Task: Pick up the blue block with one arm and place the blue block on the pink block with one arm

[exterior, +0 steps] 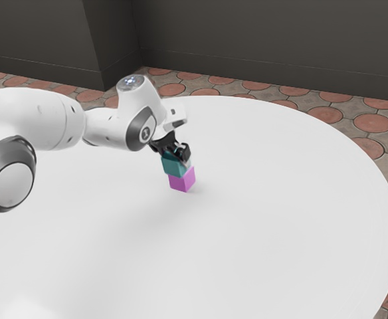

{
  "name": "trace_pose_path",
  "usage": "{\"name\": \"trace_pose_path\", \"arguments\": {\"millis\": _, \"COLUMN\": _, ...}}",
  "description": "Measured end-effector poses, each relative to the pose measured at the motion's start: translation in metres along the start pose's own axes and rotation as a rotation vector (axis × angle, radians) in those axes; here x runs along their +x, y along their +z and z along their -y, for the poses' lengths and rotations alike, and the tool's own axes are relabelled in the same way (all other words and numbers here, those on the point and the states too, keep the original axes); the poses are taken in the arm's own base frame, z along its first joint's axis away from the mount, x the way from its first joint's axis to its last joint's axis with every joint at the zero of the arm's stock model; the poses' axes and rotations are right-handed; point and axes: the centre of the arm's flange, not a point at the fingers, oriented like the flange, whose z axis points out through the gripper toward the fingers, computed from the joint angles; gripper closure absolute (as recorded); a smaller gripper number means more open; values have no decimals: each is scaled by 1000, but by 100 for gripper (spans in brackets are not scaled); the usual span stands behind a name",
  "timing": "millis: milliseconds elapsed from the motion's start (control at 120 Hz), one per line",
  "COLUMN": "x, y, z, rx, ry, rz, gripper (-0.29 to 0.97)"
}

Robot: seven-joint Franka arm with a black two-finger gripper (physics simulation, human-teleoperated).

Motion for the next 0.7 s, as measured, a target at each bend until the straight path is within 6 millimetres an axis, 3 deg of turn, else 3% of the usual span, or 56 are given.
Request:
{"name": "trace_pose_path", "arguments": {"millis": 133, "x": 2, "y": 3, "z": 15, "rx": 2, "ry": 17, "rz": -3, "gripper": 38}}
{"name": "trace_pose_path", "arguments": {"millis": 308, "x": 24, "y": 5, "z": 15, "rx": -21, "ry": 34, "rz": -51, "gripper": 38}}
{"name": "trace_pose_path", "arguments": {"millis": 700, "x": 23, "y": 27, "z": 24, "rx": -59, "ry": -18, "rz": -39, "gripper": 39}}
